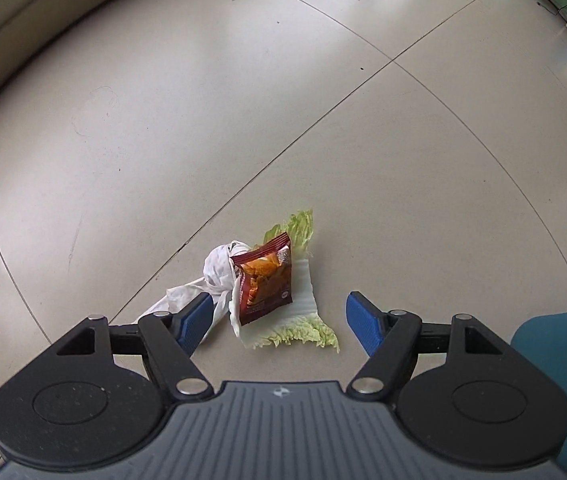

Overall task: Collect trash
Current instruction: 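Move the left tool to the red-orange snack packet and grasp it, then carry the red-orange packet with the left tool into the bin and release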

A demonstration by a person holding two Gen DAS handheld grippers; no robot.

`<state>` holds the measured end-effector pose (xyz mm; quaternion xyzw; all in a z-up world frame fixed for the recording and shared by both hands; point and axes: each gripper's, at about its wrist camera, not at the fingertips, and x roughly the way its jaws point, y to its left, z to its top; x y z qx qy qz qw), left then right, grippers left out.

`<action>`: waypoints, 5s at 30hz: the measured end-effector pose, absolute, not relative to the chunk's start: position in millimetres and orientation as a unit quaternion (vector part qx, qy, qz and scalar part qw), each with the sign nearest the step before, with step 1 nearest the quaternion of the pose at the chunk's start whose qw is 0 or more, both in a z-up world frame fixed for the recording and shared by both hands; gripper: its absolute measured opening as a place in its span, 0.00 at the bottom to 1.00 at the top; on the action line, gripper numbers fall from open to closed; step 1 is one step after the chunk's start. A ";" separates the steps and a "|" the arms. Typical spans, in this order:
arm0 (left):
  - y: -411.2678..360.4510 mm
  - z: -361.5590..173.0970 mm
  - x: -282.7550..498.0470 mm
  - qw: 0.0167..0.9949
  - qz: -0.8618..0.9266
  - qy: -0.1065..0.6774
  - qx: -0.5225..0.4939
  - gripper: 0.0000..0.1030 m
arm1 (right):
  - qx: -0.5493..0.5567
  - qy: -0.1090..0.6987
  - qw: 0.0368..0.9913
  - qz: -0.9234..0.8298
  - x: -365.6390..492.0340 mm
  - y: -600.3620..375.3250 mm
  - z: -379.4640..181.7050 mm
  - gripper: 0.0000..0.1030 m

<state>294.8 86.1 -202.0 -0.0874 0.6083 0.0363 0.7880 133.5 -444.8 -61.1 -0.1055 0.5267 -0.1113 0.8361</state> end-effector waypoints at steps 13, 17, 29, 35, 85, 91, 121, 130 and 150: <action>95.6 -260.1 325.5 0.768 0.057 0.636 -0.060 0.54 | -0.107 0.542 0.822 -0.140 141.2 -440.7 -65.3 0.13; 91.8 -262.3 331.1 0.768 0.056 0.636 -0.041 0.42 | -0.106 0.543 0.820 -0.144 141.3 -440.6 -64.7 0.14; 94.7 -261.6 334.7 0.772 0.057 0.632 -0.041 0.09 | -0.108 0.544 0.819 -0.146 141.7 -440.0 -66.9 0.14; 100.7 -237.4 326.8 0.783 0.061 0.617 -0.054 0.04 | -0.107 0.543 0.820 -0.144 140.0 -441.7 -67.3 0.14; 92.9 -240.1 319.7 0.780 0.093 0.614 -0.076 0.36 | -0.114 0.543 0.820 -0.141 139.0 -440.4 -70.6 0.15; 89.9 -187.9 298.2 0.785 0.064 0.611 -0.081 0.36 | -0.117 0.542 0.822 -0.130 138.1 -441.5 -69.2 0.15; -207.4 -16.7 235.6 0.807 -0.267 0.524 0.057 0.36 | -0.143 0.493 0.856 -0.056 121.7 -416.9 -45.7 0.06; -265.3 -74.4 248.8 0.767 -0.280 0.572 0.074 0.36 | -0.144 0.489 0.859 -0.053 117.4 -412.9 -46.3 0.05; -282.9 -138.4 248.0 0.725 -0.284 0.622 0.084 0.40 | -0.138 0.490 0.859 -0.052 119.1 -415.4 -47.6 0.05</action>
